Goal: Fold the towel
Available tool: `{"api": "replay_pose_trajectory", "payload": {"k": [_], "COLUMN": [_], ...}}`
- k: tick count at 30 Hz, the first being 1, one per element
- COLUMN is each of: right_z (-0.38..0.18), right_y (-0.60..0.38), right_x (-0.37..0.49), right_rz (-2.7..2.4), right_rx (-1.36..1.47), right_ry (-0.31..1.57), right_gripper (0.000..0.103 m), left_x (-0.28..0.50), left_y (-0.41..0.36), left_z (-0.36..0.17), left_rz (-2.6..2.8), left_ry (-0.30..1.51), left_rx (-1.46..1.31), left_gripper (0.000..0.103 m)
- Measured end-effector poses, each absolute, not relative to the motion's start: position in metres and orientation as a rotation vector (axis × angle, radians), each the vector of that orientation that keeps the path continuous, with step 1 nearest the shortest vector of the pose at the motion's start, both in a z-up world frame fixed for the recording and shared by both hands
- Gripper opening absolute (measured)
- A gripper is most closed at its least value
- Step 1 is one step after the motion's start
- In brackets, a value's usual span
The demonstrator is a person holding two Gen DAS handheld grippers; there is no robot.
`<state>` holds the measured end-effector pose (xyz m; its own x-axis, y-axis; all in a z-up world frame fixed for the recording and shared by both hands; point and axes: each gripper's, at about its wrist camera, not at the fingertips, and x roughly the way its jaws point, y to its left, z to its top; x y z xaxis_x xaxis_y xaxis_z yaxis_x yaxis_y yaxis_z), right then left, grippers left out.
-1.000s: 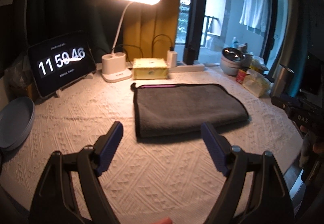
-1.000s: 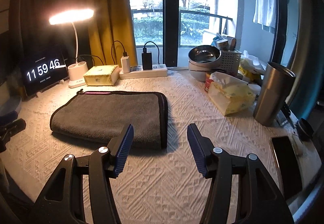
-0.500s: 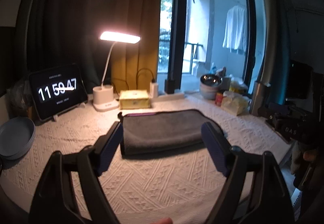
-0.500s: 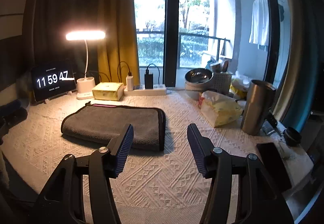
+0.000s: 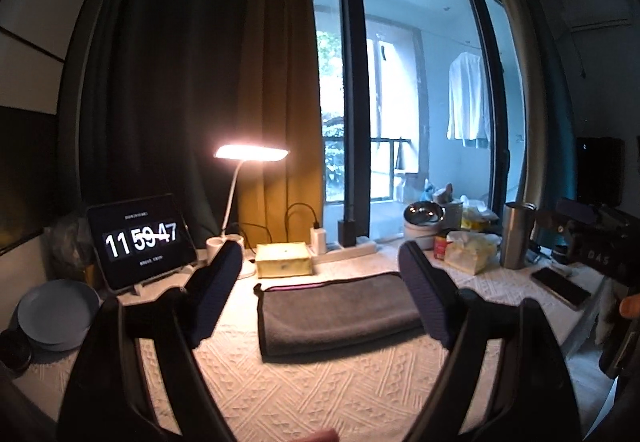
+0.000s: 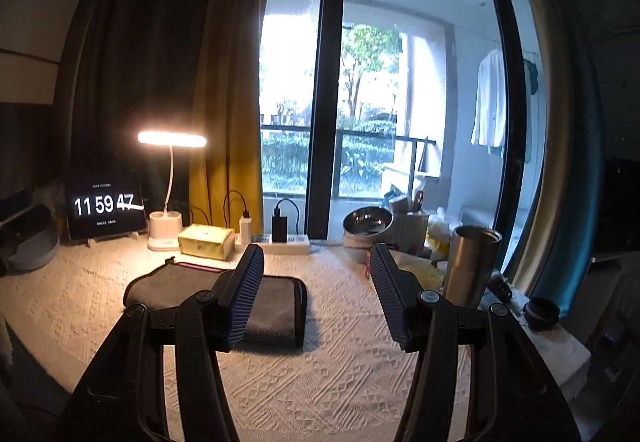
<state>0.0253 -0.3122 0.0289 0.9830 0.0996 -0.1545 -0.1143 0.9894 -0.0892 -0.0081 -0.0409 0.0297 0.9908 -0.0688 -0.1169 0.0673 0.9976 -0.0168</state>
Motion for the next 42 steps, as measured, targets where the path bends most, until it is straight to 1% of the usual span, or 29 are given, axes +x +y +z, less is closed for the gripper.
{"api": "replay_pose_trajectory", "payload": {"k": [6, 10, 13, 42], "right_z": [0.029, 0.028, 0.028, 0.026], "right_y": [-0.314, -0.315, -0.315, -0.314], "right_x": [0.026, 0.028, 0.028, 0.031], "right_rz": [0.1, 0.099, 0.1, 0.102], "right_rx": [-0.096, -0.085, -0.087, -0.088], "right_ry": [0.149, 0.157, 0.156, 0.165], "right_gripper": [0.058, 0.059, 0.059, 0.059], "left_x": [-0.006, -0.007, -0.007, -0.006], "left_y": [-0.036, -0.037, -0.038, -0.027], "left_z": [0.029, 0.028, 0.027, 0.021], "left_rz": [-0.044, -0.046, -0.021, 0.025], "left_ry": [0.112, 0.11, 0.11, 0.114], "left_rx": [-0.038, -0.033, -0.021, -0.043], "left_gripper": [0.084, 0.095, 0.097, 0.098]}}
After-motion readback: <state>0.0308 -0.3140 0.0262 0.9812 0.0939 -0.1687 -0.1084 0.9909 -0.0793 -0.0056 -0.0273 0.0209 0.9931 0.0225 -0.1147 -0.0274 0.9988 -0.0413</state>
